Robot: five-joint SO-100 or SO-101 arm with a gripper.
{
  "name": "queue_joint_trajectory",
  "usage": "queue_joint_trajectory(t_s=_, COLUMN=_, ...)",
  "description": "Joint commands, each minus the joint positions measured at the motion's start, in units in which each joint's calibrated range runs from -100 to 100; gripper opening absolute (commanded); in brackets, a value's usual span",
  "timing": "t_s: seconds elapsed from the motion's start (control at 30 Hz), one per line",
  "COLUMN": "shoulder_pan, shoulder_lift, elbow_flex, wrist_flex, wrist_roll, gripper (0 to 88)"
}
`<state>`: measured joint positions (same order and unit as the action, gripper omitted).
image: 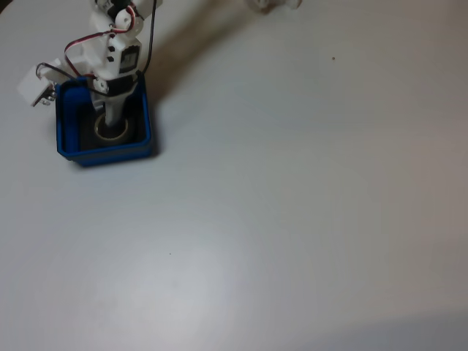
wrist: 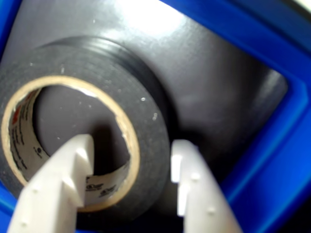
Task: Pick the black tape roll and drop it in the blue box
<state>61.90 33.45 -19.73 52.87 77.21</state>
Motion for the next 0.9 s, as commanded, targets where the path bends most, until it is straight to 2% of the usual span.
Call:
queue_joint_trajectory(t_s=0.0, shoulder_pan=-0.4, shoulder_lift=-1.2, elbow_flex=-4.5, wrist_flex=-1.3, wrist_roll=0.3, gripper=15.1)
queue_joint_trajectory(t_s=0.17, shoulder_pan=-0.3, shoulder_lift=-1.9, elbow_flex=-4.9, wrist_flex=-1.3, wrist_roll=0.4, gripper=12.9)
queue_joint_trajectory(t_s=0.33, shoulder_pan=-0.3, shoulder_lift=-5.5, elbow_flex=-7.2, wrist_flex=-1.2, wrist_roll=0.4, gripper=0.0)
queue_joint_trajectory(t_s=0.57, shoulder_pan=-1.0, shoulder_lift=-13.8, elbow_flex=-7.2, wrist_flex=-1.2, wrist_roll=0.4, gripper=1.2)
queue_joint_trajectory(t_s=0.87, shoulder_pan=-15.4, shoulder_lift=-25.3, elbow_flex=-7.2, wrist_flex=-1.2, wrist_roll=0.4, gripper=1.3)
